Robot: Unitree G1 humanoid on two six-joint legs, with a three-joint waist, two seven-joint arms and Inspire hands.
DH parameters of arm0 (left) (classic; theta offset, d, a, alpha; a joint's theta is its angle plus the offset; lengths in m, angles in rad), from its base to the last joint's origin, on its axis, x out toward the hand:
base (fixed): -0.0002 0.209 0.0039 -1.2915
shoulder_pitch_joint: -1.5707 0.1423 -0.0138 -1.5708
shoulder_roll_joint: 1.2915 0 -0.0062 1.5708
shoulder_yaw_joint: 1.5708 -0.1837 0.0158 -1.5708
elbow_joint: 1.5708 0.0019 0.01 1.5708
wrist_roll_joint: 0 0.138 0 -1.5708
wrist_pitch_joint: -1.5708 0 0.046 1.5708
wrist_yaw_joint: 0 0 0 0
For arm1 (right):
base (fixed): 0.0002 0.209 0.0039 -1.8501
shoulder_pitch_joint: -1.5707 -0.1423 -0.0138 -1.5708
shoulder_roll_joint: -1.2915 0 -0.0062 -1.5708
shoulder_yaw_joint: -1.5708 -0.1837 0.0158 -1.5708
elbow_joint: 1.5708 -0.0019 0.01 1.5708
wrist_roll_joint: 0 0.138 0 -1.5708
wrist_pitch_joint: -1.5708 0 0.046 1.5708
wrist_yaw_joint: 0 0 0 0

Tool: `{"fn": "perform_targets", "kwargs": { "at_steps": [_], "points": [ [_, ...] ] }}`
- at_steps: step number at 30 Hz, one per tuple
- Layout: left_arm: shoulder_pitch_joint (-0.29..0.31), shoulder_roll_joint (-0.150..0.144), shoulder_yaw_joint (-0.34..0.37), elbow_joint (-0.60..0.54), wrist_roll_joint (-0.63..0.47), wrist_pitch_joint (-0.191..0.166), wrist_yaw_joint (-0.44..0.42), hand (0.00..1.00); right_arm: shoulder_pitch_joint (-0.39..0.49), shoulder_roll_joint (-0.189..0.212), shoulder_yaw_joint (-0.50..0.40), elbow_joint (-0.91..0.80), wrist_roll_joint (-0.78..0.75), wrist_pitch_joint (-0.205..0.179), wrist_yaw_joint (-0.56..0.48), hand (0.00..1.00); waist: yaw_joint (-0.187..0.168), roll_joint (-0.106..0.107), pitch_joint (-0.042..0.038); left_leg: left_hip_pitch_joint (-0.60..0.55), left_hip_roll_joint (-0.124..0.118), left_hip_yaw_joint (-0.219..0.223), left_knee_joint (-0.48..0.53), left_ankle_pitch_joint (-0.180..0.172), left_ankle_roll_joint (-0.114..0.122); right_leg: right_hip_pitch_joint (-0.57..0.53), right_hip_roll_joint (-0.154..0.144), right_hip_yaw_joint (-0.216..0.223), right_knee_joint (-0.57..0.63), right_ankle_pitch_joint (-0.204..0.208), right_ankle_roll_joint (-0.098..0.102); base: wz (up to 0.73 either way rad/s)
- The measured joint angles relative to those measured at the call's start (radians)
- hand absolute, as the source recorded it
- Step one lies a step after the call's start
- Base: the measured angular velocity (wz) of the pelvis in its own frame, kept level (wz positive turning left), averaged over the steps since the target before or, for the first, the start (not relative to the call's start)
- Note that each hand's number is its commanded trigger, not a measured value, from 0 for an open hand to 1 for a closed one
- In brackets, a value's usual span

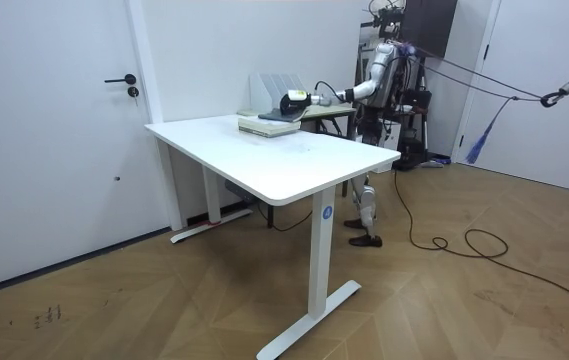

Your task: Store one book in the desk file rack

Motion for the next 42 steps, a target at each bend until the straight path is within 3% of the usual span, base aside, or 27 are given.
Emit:
{"fn": "perform_targets", "kwargs": {
  "at_steps": [5,8,12,14,16,20,23,27,35,42],
  "points": [
    [0.007,-0.003,-0.026,-0.120,-0.049,-0.002,-0.029,1.00,-0.017,0.001,0.008,-0.042,0.014,-0.049,-0.001,0.00,0.022,-0.011,0.0068,-0.014,0.003,-0.005,0.002,0.000,0.000,-0.003,0.002,-0.012,-0.018,0.009,-0.002,0.05],
    [0.007,-0.002,-0.051,-0.199,-0.081,-0.008,-0.031,1.00,-0.026,0.000,0.017,-0.076,0.038,-0.064,-0.002,0.00,0.044,-0.011,0.0065,-0.030,0.002,-0.015,0.003,0.000,0.000,-0.016,0.001,-0.011,-0.016,0.011,-0.002,0.00],
    [0.007,-0.002,-0.081,-0.296,-0.136,-0.042,-0.031,1.00,-0.024,0.001,0.055,-0.152,0.045,-0.070,-0.001,0.00,0.054,-0.012,0.0054,-0.048,0.009,-0.027,0.005,0.001,0.001,-0.022,0.000,-0.021,-0.016,0.015,-0.001,0.05],
    [0.007,-0.002,-0.086,-0.333,-0.186,-0.054,-0.033,1.00,-0.025,0.007,0.069,-0.195,0.059,-0.099,0.005,0.00,0.060,-0.012,0.0054,-0.047,0.010,-0.027,0.004,0.001,0.001,-0.021,0.001,-0.021,-0.016,0.015,-0.001,-0.02],
    [0.009,-0.002,-0.093,-0.375,-0.322,-0.080,-0.035,1.00,-0.025,0.018,0.094,-0.266,0.075,-0.126,0.022,0.00,0.071,-0.013,0.0053,-0.043,0.010,-0.026,0.004,0.001,0.001,-0.018,0.001,-0.028,-0.016,0.015,-0.001,0.00],
    [0.020,-0.001,-0.101,-0.454,-0.504,-0.090,-0.079,1.00,0.004,0.029,0.159,-0.460,0.069,-0.131,0.081,0.00,0.093,-0.014,0.0049,-0.041,0.011,-0.028,0.004,0.001,0.001,-0.017,0.002,-0.024,-0.016,0.015,-0.002,0.01],
    [0.039,-0.001,-0.114,-0.515,-0.645,-0.123,-0.134,1.00,0.031,0.030,0.196,-0.602,0.073,-0.153,0.138,0.00,0.102,-0.015,0.0055,-0.041,0.008,-0.038,0.005,0.001,0.001,-0.013,-0.002,-0.036,-0.016,0.015,-0.002,0.10],
    [0.074,-0.001,-0.114,-0.528,-0.912,-0.167,-0.229,1.00,0.027,0.029,0.215,-0.714,0.073,-0.163,0.216,0.00,0.121,-0.020,0.0112,-0.020,0.008,-0.034,0.004,0.001,0.001,-0.001,-0.001,-0.025,-0.016,0.013,-0.001,-0.03],
    [0.142,0.006,-0.114,-0.527,-1.283,-0.172,-0.434,1.00,0.027,0.018,0.211,-0.945,0.106,-0.173,0.303,0.00,0.121,-0.031,0.0163,-0.026,0.007,-0.034,0.007,0.002,0.002,-0.009,-0.001,-0.021,-0.010,0.012,-0.001,0.00],
    [0.191,0.018,-0.114,-0.517,-1.513,-0.168,-0.643,1.00,0.025,-0.008,0.191,-1.072,0.340,-0.169,0.409,0.00,0.119,-0.041,0.0182,-0.027,0.008,-0.031,0.005,0.002,0.002,-0.003,-0.002,-0.022,-0.013,0.012,-0.001,0.00]
  ]
}}
